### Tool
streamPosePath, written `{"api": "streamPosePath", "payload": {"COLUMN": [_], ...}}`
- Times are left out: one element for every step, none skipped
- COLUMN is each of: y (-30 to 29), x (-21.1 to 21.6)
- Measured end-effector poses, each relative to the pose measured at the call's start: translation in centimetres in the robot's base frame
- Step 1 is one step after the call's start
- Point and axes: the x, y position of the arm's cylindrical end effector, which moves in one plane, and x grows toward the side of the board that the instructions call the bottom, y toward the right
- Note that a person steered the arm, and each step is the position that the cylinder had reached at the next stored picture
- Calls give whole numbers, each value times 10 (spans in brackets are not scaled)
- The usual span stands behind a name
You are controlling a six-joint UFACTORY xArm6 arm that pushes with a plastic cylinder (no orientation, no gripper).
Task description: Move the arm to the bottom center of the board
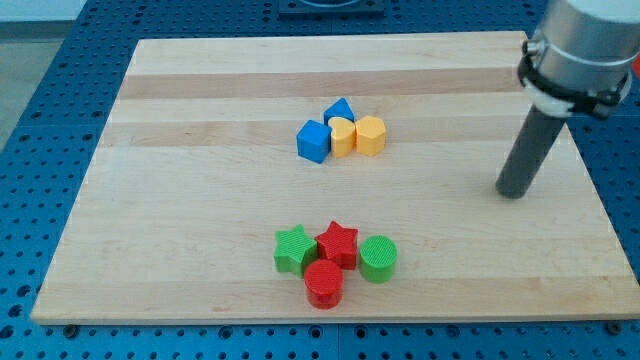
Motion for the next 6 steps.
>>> {"api": "streamPosePath", "payload": {"y": [-19,-46,-71,-92,-97,-97], "x": [33,69,102,125,126,126]}}
